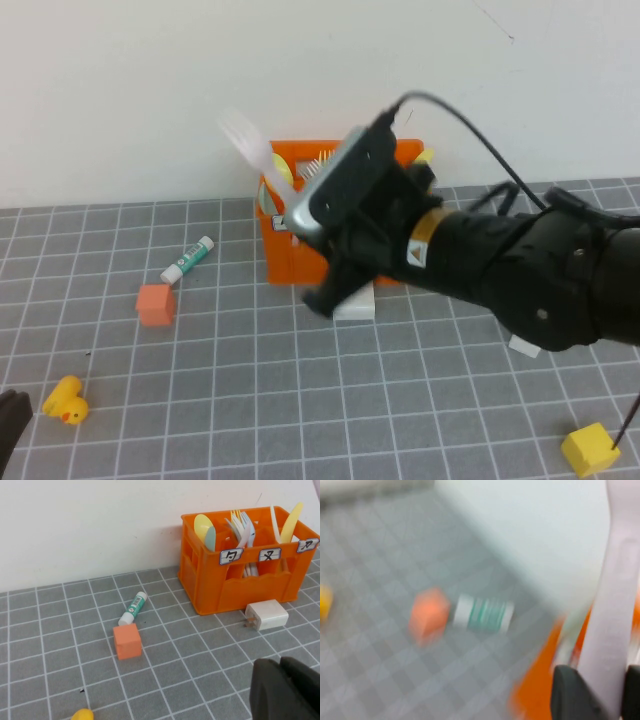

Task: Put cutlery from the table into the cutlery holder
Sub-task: Place the fork on the box

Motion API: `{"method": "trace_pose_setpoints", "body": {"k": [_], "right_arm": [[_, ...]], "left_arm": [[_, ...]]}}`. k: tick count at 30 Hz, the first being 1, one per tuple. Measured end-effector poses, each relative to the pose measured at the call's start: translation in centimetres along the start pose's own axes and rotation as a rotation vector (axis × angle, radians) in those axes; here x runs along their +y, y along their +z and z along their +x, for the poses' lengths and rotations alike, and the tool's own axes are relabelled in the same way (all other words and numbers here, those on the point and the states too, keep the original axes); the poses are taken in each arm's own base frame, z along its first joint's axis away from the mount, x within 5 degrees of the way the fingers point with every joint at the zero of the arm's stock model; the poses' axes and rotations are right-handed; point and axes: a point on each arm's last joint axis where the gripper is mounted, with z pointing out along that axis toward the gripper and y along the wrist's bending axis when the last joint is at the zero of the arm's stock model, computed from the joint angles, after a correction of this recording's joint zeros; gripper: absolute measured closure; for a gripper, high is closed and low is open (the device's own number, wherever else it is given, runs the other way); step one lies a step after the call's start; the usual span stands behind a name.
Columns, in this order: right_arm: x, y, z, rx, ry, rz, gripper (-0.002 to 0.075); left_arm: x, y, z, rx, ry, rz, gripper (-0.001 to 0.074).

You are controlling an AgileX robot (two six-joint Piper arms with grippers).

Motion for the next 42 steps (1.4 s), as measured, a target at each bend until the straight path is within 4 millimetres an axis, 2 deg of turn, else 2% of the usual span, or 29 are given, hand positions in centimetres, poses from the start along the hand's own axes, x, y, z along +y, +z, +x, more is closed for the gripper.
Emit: {"method": "trace_pose_setpoints", "body": {"k": [5,11,14,22,36,42], "right_arm": [[-0.8,1.1,-1.5,-0.288,-0.017,0.125,0.0531],[-2.8,2.2,-0.3,-0.414,0.282,0.38,0.0531],[-3.4,2.8,0.7,-0.427,0.348,0.46,0.0531],[-3.2,5.3,3.1,-0.437,0.309,0.534,0.0531],[-3.6,9.3,4.2,-0.428,0.334,0.541,0.0531],[-3.5,11.4,7.0,-0.337,0.378,0.51,0.0532]], "left_arm": [[0.0,0.0,0.0,0.0,0.0,0.0,0.0735],[0.0,0.0,0.0,0.0,0.0,0.0,0.0735],[0.0,0.0,0.0,-0.001,0.004,-0.002,0.0735],[0.0,0.0,0.0,-0.003,0.013,-0.005,0.0735],[0.0,0.0,-0.1,-0.009,0.016,-0.003,0.0735],[0.0,0.0,-0.1,-0.011,0.016,-0.002,0.0735]]}}
